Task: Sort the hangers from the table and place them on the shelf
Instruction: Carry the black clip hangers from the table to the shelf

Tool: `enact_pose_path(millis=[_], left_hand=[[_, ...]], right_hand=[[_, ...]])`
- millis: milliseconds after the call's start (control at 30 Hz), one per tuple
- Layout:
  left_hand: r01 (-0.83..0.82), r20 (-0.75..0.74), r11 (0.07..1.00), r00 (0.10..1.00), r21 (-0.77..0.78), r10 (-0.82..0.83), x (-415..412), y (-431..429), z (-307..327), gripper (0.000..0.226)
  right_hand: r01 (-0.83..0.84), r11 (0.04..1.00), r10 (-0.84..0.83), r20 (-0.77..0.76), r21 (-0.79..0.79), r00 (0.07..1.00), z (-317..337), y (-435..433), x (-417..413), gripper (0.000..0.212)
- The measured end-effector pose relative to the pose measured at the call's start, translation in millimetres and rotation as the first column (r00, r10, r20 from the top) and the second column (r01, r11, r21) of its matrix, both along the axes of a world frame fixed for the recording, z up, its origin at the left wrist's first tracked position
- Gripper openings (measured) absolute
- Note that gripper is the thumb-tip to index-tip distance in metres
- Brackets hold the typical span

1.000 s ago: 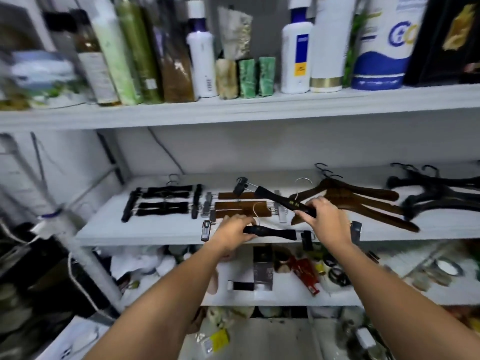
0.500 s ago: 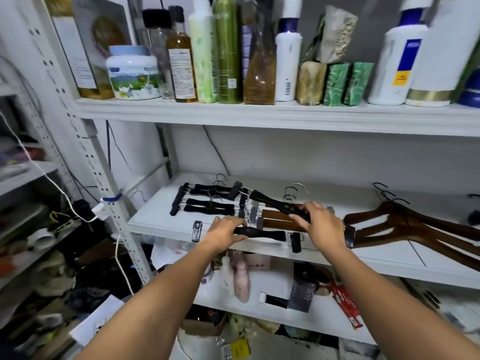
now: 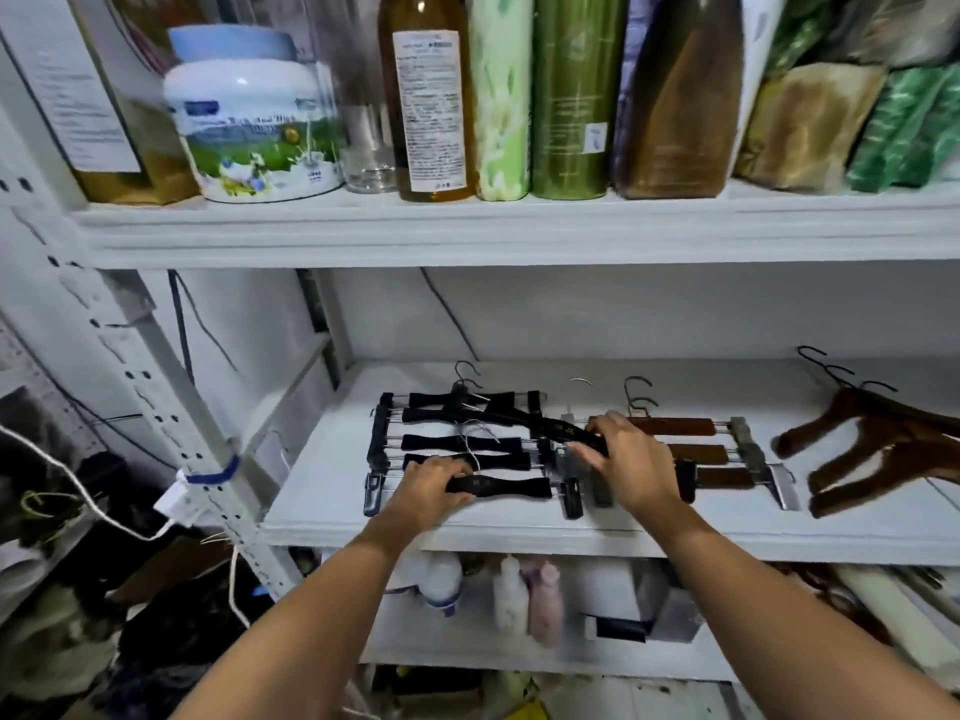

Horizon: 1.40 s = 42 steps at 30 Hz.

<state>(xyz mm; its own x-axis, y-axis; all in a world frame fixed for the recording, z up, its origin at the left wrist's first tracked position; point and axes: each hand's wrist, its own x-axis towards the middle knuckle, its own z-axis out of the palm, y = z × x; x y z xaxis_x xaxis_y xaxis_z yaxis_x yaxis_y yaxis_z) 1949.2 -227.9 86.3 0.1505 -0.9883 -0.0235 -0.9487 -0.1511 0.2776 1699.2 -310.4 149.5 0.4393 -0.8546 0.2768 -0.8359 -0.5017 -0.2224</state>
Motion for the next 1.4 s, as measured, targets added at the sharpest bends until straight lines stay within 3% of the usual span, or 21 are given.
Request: enact_pose_path(millis=[500, 733, 867, 967, 1067, 1133, 1233, 1300, 1400], left_hand=[[0.112, -0.128, 0.994, 0.986, -0.002, -0.111, 50, -20, -39, 0.041], [0.136, 0.021, 0.989, 0.991, -0.059, -0.135, 53, -10, -38, 0.051], [0.109, 0.010, 0.976, 0.994, -0.188, -0.109, 64, 6, -21, 0.046], [0.075, 0.032, 0.932, 0.997, -0.353, -0.068, 75, 19, -5, 0.060], [0.033, 0.062, 0.909, 0.998, -0.416, -0.008, 82, 23, 9, 0.064], [0.008, 0.055, 0.917, 0.998, -0.398, 0.016, 79, 21, 14, 0.067], [0.015, 0.038, 0.954, 0.999, -0.299, -0.004, 70, 21, 7, 0.060], [0.027, 0.028, 0.972, 0.999, -0.233, -0.021, 64, 23, -6, 0.049], [0.028, 0.013, 0.988, 1.000, -0.151, -0.026, 57, 28, -27, 0.051]], right_hand=[[0.069, 0.998, -0.070, -0.102, -0.015, 0.992, -46, 8, 52, 0.051], [0.106, 0.994, -0.106, -0.098, -0.007, 0.990, -51, 10, 41, 0.055], [0.058, 0.998, -0.058, -0.048, -0.007, 0.997, -47, 2, 40, 0.050], [0.021, 1.000, -0.022, -0.073, -0.011, 0.997, -47, 1, 42, 0.050], [-0.073, 0.997, 0.074, -0.074, 0.021, 0.994, -51, 10, 56, 0.050], [-0.148, 0.988, 0.150, -0.063, 0.035, 0.987, -53, 20, 70, 0.065], [-0.254, 0.965, 0.258, -0.069, 0.066, 0.964, -64, 31, 91, 0.107], [-0.274, 0.955, 0.285, -0.090, 0.117, 0.954, -71, 35, 102, 0.091], [-0.297, 0.941, 0.315, -0.098, 0.163, 0.944, -80, 38, 110, 0.062]])
